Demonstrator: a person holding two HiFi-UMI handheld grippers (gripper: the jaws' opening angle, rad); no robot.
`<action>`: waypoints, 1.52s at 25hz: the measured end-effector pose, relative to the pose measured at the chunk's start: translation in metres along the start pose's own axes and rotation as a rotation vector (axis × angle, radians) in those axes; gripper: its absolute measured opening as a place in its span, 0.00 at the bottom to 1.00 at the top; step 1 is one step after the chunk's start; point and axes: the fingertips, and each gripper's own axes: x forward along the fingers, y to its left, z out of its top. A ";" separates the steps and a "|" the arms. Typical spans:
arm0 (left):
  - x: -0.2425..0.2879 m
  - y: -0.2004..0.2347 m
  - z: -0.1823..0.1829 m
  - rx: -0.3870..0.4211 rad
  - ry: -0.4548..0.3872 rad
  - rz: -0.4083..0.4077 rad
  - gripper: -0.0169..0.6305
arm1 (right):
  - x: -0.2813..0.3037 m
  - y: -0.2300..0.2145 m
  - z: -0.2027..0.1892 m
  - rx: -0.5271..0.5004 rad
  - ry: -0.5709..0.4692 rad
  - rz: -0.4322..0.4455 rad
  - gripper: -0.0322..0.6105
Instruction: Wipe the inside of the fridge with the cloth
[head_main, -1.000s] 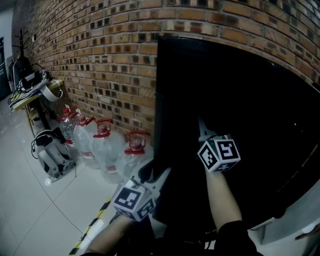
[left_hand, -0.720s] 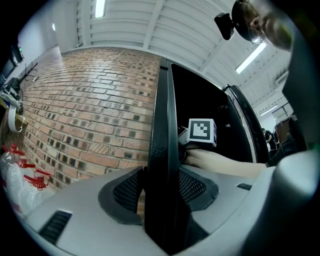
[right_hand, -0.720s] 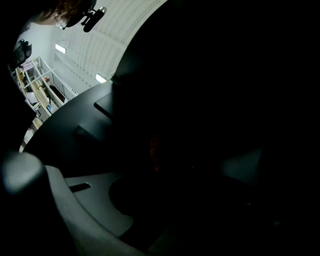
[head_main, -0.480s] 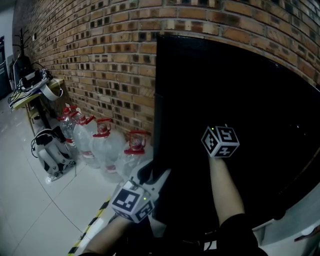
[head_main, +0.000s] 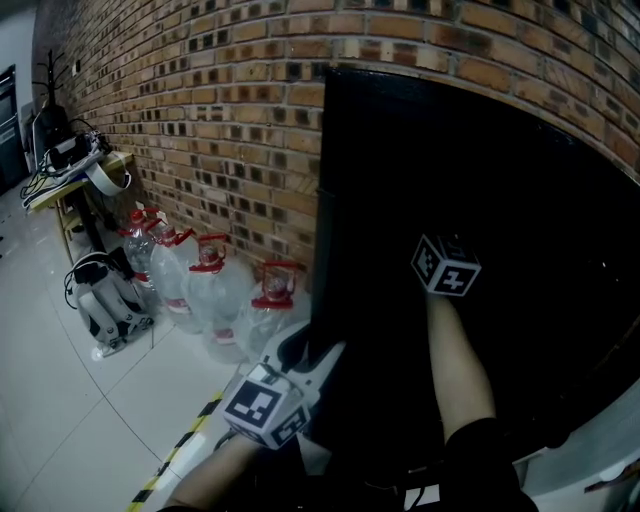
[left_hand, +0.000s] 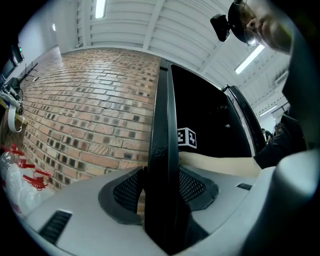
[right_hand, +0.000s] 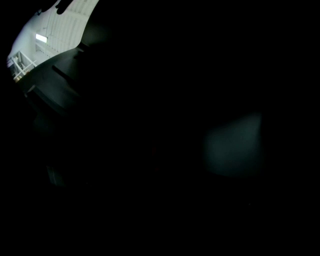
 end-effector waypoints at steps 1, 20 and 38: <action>0.000 0.000 0.000 0.001 -0.001 -0.001 0.34 | 0.002 -0.002 -0.003 -0.003 0.007 -0.005 0.17; 0.001 0.002 0.001 0.030 0.000 -0.054 0.35 | -0.065 0.004 0.005 -0.071 -0.022 -0.030 0.17; -0.009 -0.012 -0.051 0.094 0.126 -0.143 0.64 | -0.189 0.177 -0.009 0.095 -0.068 0.555 0.17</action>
